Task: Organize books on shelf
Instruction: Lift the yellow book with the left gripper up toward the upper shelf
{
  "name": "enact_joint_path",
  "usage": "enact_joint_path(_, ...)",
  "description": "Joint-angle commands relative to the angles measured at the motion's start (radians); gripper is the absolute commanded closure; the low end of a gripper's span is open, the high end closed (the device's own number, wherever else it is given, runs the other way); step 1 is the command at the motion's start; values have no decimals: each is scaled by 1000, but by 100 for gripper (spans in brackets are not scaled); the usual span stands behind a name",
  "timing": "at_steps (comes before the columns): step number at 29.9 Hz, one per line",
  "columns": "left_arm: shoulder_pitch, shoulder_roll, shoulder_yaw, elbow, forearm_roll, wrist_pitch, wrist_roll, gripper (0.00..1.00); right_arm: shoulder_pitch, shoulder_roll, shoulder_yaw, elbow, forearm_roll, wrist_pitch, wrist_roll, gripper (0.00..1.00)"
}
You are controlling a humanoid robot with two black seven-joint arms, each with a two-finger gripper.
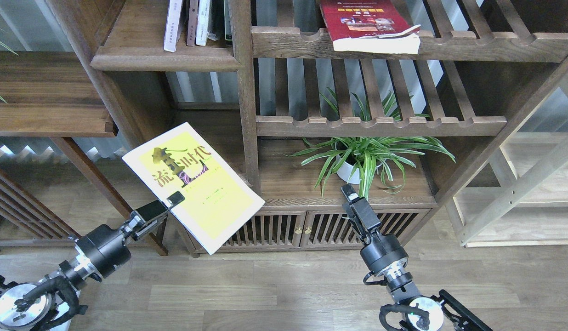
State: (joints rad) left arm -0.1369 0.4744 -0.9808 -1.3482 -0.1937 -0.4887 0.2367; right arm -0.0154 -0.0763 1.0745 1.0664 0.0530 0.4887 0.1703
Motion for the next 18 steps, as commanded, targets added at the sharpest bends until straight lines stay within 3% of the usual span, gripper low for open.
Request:
enact_joint_path(1,7,-6,-38,3,77,0,-11,99,3,0,2,-6,2,0,0,1)
enact_joint_path(18,155,10,-308,-181,476,0,3,99,22,0,2,-33,2,0,-2,1)
